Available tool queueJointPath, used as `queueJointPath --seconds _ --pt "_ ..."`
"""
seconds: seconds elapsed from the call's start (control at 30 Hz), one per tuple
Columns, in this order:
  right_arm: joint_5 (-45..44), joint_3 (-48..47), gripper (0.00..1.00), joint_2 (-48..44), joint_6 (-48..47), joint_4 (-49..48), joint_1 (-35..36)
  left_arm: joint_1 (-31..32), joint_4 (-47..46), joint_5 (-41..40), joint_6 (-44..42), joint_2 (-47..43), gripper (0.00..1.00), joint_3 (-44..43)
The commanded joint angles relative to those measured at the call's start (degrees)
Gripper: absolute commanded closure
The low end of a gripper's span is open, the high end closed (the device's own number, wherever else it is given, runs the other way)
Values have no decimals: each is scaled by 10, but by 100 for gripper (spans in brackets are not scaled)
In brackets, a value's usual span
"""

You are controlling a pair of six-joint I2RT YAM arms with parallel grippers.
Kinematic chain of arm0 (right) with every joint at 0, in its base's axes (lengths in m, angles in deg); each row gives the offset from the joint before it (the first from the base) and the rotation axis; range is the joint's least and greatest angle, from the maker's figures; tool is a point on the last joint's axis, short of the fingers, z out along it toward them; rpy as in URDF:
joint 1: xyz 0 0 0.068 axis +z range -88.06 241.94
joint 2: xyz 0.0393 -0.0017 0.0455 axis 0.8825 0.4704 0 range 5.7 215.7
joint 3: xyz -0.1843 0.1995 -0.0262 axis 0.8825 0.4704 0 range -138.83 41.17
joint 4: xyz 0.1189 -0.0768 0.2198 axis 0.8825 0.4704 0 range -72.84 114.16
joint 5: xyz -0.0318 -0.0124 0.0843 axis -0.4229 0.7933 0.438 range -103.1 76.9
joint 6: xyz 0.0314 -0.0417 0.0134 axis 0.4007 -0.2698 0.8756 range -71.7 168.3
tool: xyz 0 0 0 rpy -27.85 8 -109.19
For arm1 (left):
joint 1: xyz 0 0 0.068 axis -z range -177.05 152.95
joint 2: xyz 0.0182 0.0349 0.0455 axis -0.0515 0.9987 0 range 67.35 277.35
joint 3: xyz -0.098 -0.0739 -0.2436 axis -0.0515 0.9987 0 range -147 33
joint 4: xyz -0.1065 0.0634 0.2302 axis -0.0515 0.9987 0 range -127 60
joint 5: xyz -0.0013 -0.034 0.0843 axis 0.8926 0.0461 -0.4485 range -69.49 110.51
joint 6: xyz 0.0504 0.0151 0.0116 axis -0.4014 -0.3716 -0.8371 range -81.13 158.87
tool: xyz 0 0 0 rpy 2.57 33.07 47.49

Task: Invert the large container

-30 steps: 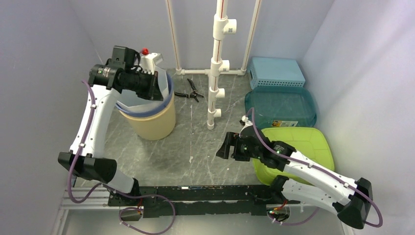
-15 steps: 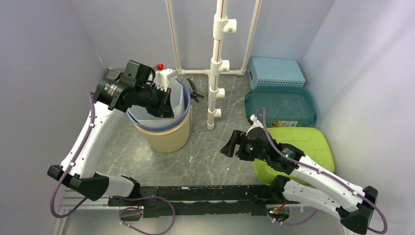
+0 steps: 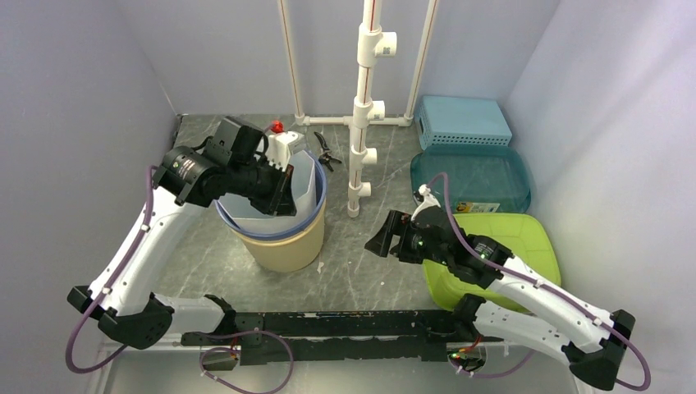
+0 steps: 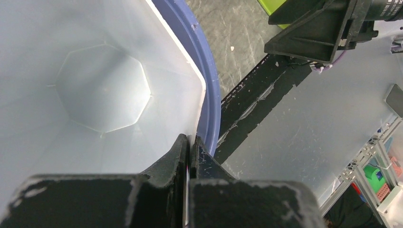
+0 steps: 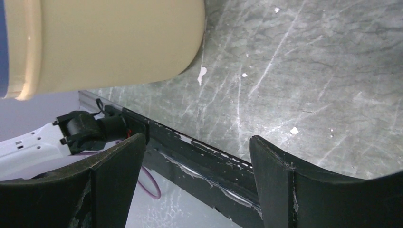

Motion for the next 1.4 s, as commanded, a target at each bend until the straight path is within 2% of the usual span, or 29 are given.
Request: queueJointPath --seconds 0.0,0.17,0.33,0.67,1.0,1.23,1.37 --pt "32 -21 16 6 3 -58 2 5 1 4 35 -13 97 -32" --pt "72 -1 16 26 17 -111 5 7 -16 -18 32 -9 97 -89" --pt "76 1 16 42 17 -121 13 7 -32 -47 39 -15 97 -135" --pt "64 5 16 28 19 -114 15 6 -88 -90 78 -78 97 -123" --pt "63 12 15 21 24 -116 14 6 -231 -95 122 -155 97 -102" --pt "59 20 15 10 27 -116 15 7 -329 -124 152 -226 97 -55" --pt "59 20 15 10 27 -119 15 7 -360 -123 166 -253 97 -45"
